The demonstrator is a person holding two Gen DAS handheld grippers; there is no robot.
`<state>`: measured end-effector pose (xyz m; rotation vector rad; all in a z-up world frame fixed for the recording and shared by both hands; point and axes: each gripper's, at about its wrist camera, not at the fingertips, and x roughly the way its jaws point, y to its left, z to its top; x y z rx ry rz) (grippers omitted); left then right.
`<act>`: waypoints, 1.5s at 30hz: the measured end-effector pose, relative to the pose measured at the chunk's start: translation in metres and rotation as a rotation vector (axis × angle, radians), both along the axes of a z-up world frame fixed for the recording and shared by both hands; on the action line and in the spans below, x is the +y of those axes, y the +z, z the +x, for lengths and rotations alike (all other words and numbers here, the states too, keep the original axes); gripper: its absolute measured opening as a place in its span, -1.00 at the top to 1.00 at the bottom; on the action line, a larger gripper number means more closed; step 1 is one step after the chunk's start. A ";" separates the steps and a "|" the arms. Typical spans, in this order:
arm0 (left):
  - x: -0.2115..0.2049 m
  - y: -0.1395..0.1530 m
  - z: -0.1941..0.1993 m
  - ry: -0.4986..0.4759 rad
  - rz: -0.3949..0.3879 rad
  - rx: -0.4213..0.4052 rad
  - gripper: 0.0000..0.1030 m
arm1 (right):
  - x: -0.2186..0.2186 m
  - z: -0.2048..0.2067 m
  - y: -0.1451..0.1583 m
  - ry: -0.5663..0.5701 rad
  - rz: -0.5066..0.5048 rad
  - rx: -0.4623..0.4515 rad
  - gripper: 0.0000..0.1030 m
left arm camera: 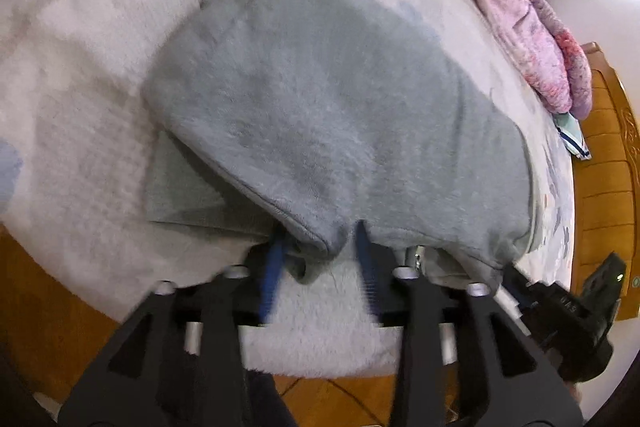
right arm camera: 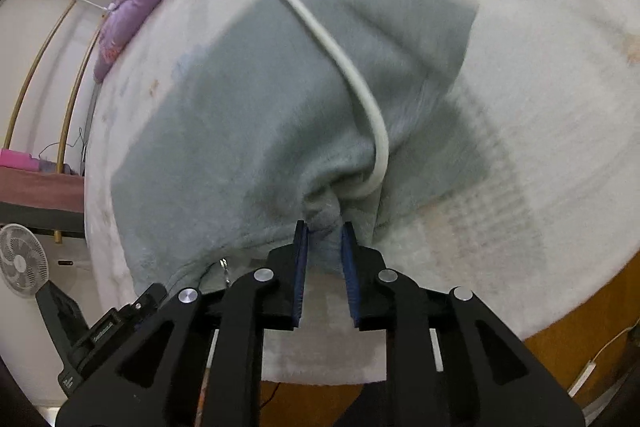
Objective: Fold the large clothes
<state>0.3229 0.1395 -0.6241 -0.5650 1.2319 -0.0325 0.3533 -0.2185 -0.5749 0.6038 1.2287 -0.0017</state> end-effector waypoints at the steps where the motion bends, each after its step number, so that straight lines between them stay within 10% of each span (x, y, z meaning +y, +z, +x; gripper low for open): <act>1: 0.003 0.008 -0.004 0.005 0.002 -0.027 0.05 | -0.003 -0.001 0.009 -0.005 -0.032 -0.018 0.60; 9: 0.029 0.026 0.015 0.108 0.064 -0.095 -0.01 | -0.003 0.050 0.030 0.030 -0.192 -0.180 0.60; 15: 0.058 -0.003 0.035 0.207 0.027 -0.006 -0.02 | -0.049 0.069 -0.051 -0.081 -0.156 0.004 0.70; 22: 0.064 -0.001 0.018 0.252 -0.017 -0.046 -0.15 | -0.037 0.069 -0.018 -0.061 -0.251 -0.026 0.66; 28: 0.079 -0.014 -0.001 0.360 -0.119 -0.012 -0.30 | 0.031 0.098 0.028 0.114 -0.190 -0.208 0.66; 38: 0.084 -0.036 -0.010 0.364 -0.134 0.044 -0.33 | 0.158 0.154 -0.023 0.461 -0.256 -0.160 0.73; 45: 0.094 -0.040 -0.019 0.383 -0.185 0.028 -0.37 | 0.150 0.107 -0.030 0.402 -0.217 -0.151 0.74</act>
